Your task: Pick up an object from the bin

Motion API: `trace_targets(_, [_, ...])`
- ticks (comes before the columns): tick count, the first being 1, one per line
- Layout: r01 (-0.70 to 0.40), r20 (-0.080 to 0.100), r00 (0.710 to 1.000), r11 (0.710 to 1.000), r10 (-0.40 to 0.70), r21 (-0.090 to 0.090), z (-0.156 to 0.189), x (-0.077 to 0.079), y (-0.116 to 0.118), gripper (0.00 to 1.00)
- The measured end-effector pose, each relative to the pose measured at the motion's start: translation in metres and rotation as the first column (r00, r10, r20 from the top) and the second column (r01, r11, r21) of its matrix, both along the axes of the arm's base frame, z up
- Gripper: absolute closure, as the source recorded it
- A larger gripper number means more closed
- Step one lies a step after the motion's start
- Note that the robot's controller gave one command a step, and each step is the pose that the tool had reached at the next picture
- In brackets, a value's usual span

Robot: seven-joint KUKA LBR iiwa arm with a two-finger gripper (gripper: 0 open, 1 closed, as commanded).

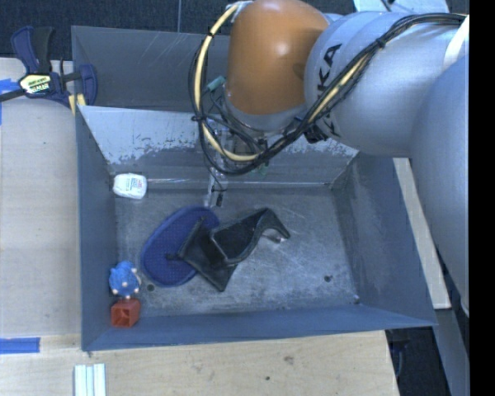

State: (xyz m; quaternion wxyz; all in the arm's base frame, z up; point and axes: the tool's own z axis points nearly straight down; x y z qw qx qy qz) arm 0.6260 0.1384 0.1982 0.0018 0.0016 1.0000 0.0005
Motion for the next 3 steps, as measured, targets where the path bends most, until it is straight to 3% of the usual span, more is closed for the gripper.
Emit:
trace_targets(1, [0.035, -0.005, 0.999, 0.999, -0.035, 0.001, -0.126, -0.052, 0.004, 0.00])
trace_targets(2, [0.037, 0.014, 0.999, 0.999, -0.037, 0.004, -0.119, -0.046, 0.004, 1.00])
trace_targets(3, [0.129, -0.001, 0.992, 0.992, -0.129, 0.006, -0.125, -0.013, -0.007, 1.00])
